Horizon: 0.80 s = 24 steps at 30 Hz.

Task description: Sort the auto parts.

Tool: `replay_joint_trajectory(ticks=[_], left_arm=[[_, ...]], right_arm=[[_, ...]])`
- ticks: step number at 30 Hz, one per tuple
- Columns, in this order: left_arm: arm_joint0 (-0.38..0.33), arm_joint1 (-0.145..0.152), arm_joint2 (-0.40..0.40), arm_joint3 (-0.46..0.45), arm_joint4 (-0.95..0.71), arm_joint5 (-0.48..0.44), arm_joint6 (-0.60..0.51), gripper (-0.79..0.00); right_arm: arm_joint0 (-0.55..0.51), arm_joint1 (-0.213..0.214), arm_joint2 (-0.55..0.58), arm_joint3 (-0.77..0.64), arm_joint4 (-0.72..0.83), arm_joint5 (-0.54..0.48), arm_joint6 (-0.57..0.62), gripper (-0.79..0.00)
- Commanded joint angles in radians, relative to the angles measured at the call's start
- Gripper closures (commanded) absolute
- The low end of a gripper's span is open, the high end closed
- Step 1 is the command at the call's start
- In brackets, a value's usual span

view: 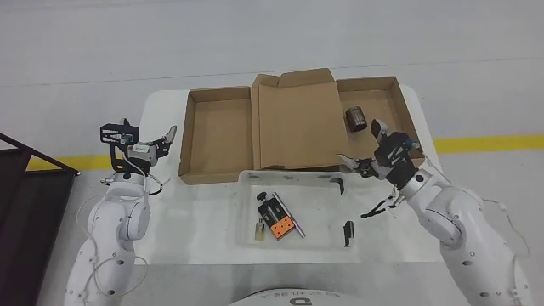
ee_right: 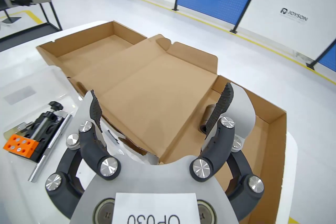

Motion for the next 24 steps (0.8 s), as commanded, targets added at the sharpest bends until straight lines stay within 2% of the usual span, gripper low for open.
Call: replay_joint_trajectory(ticks=[1, 4, 7, 9, 11, 13, 15, 16, 17, 24], left_arm=[[0.0, 0.0, 0.0, 0.0, 0.0, 0.0, 0.0, -0.785], [0.0, 0.002, -0.005, -0.016, 0.047, 0.012, 0.008, -0.785], [0.045, 0.003, 0.018, -0.111, 0.156, 0.017, 0.005, -0.785], [0.084, 0.005, 0.03, -0.198, 0.163, -0.052, -0.017, -0.785], [0.123, 0.009, 0.041, -0.277, 0.153, -0.158, -0.056, -0.785], [0.153, 0.015, 0.055, -0.331, 0.133, -0.286, -0.127, -0.785], [0.16, 0.02, 0.06, -0.363, 0.122, -0.368, -0.212, -0.785], [0.159, 0.021, 0.061, -0.375, 0.125, -0.384, -0.245, -0.785], [0.157, 0.021, 0.054, -0.381, 0.137, -0.354, -0.28, -0.785], [0.157, 0.021, 0.054, -0.381, 0.137, -0.354, -0.28, -0.785]], right_arm=[[0.001, 0.0, -0.001, 0.0, 0.0, 0.008, 0.005, -0.785], [0.001, 0.0, -0.001, 0.0, 0.0, 0.008, 0.005, -0.785], [0.001, 0.0, -0.001, 0.0, 0.0, 0.008, 0.005, -0.785], [0.001, 0.0, -0.001, 0.0, 0.0, 0.008, 0.005, -0.785], [0.001, 0.0, -0.001, 0.0, 0.0, 0.008, 0.005, -0.785], [0.001, 0.0, -0.001, 0.0, 0.0, 0.008, 0.005, -0.785], [0.001, 0.0, -0.001, 0.0, 0.0, 0.008, 0.005, -0.785], [0.001, 0.0, -0.001, 0.0, 0.0, 0.008, 0.005, -0.785], [0.001, 0.0, -0.001, 0.0, 0.0, 0.008, 0.005, -0.785], [0.001, 0.0, -0.001, 0.0, 0.0, 0.008, 0.005, -0.785]])
